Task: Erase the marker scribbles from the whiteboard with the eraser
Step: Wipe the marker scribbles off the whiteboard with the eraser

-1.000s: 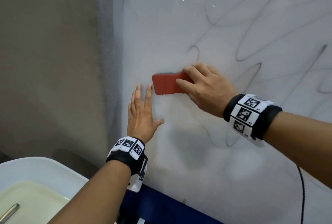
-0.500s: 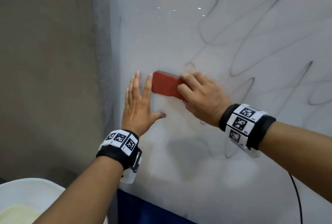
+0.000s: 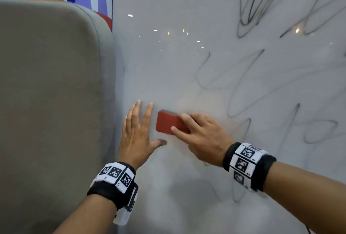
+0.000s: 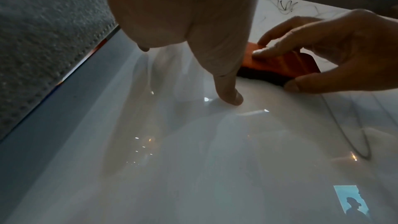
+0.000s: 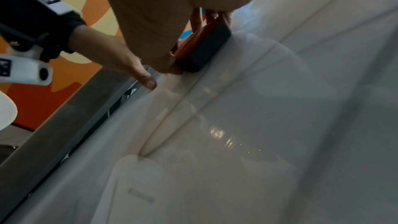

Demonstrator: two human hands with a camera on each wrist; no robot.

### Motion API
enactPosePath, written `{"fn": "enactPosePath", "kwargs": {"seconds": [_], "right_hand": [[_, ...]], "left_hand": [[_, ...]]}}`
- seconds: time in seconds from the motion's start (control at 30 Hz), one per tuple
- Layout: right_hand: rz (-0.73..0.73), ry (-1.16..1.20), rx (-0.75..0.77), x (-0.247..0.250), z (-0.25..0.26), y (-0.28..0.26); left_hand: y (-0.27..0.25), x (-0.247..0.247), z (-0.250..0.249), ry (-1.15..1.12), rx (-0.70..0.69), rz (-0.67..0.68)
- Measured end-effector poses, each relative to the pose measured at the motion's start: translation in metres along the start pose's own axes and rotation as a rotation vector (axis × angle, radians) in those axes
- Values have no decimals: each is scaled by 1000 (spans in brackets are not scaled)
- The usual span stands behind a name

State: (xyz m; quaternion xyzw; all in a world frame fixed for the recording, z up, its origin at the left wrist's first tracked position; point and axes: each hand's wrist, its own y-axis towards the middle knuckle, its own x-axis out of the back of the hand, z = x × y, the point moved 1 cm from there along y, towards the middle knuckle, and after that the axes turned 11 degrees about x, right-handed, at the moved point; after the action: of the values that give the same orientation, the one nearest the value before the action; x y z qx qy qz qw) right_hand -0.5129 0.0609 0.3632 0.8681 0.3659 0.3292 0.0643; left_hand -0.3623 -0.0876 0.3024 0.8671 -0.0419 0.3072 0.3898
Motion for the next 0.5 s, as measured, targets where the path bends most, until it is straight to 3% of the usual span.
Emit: {"fn": "enactPosePath", "kwargs": {"seconds": [0.13, 0.3, 0.43, 0.5], "right_hand": [[19, -21, 45, 17, -33, 11], [-136, -54, -148, 33, -65, 23], [-84, -57, 0, 15, -38, 7], [-51, -70, 65, 24, -52, 8]], "left_hand": [[9, 6, -5, 24, -21, 18], [17, 12, -16, 32, -29, 27], [26, 17, -24, 34, -65, 48], [30, 20, -29, 32, -72, 43]]}}
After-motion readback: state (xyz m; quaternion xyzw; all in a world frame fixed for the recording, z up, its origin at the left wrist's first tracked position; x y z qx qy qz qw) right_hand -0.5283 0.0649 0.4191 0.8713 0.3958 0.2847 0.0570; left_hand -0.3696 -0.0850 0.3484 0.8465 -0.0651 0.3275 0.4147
